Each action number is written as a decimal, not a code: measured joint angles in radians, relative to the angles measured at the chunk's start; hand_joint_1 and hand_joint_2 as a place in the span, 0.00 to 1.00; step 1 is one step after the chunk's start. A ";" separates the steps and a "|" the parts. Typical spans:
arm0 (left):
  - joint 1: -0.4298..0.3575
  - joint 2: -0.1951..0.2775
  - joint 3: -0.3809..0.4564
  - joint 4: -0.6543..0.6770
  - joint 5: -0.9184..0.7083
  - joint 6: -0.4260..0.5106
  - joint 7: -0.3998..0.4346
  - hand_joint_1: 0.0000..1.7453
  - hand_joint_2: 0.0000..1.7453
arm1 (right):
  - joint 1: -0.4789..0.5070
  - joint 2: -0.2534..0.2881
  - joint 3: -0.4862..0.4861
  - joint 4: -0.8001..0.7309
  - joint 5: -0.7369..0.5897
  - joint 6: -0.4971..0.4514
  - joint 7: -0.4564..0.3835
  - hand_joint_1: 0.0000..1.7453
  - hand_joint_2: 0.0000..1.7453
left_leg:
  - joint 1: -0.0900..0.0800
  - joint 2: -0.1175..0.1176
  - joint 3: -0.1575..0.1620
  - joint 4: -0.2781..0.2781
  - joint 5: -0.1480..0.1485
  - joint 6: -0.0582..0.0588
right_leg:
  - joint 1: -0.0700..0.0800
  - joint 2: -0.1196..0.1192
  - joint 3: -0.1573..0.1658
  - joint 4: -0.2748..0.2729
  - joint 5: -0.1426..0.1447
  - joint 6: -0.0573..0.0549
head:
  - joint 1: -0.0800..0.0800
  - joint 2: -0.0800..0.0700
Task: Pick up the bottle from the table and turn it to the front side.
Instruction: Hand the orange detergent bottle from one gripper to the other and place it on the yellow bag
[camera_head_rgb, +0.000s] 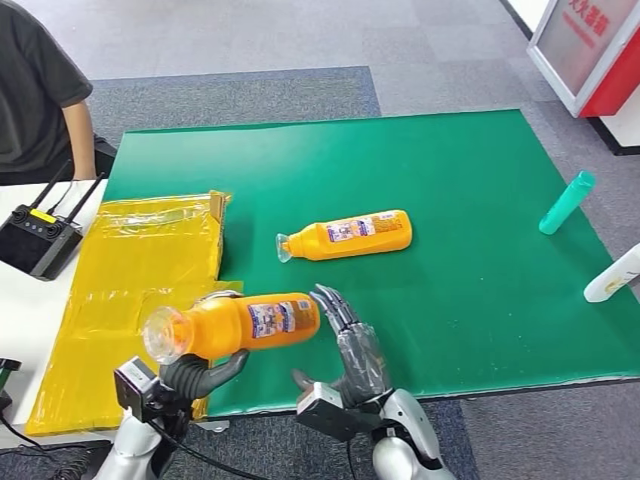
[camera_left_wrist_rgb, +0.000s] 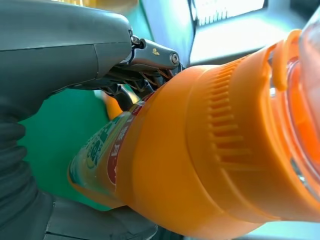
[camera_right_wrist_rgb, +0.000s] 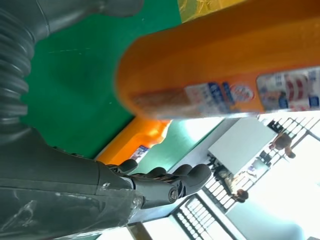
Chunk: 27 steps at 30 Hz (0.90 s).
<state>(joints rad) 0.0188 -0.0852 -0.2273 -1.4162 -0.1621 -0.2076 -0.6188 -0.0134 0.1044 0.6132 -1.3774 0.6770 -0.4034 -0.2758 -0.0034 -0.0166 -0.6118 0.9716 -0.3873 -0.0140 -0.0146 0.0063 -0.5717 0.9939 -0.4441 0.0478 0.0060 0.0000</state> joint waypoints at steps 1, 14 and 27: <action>0.008 0.003 0.008 -0.024 -0.039 0.053 0.005 1.00 1.00 | 0.015 0.000 -0.009 -0.015 -0.006 -0.006 0.003 0.00 1.00 | 0.000 0.000 0.000 0.000 0.000 0.000 | 0.000 0.000 0.000 0.000 0.000 0.000 | 0.000 0.000; 0.034 0.052 0.068 -0.278 -0.794 0.605 0.308 1.00 1.00 | 0.136 -0.002 -0.149 -0.183 -0.086 -0.017 -0.010 0.00 1.00 | 0.000 0.000 0.000 0.000 0.000 0.000 | 0.000 0.000 0.000 0.000 0.000 0.000 | 0.000 0.000; -0.036 0.149 0.022 -0.269 -1.097 0.455 0.653 1.00 1.00 | 0.167 0.031 -0.217 -0.241 -0.071 -0.001 -0.012 0.00 1.00 | 0.000 0.000 0.000 0.000 0.000 0.000 | 0.000 0.000 0.000 0.000 0.000 -0.001 | 0.000 0.000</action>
<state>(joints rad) -0.0175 0.0639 -0.2050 -1.6850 -1.2591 0.2474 0.0341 0.1535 0.1350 0.3965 -1.6188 0.6065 -0.4041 -0.2880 -0.0032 -0.0163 -0.6117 0.9716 -0.3872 -0.0143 -0.0146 0.0068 -0.5721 0.9939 -0.4440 0.0472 0.0060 0.0000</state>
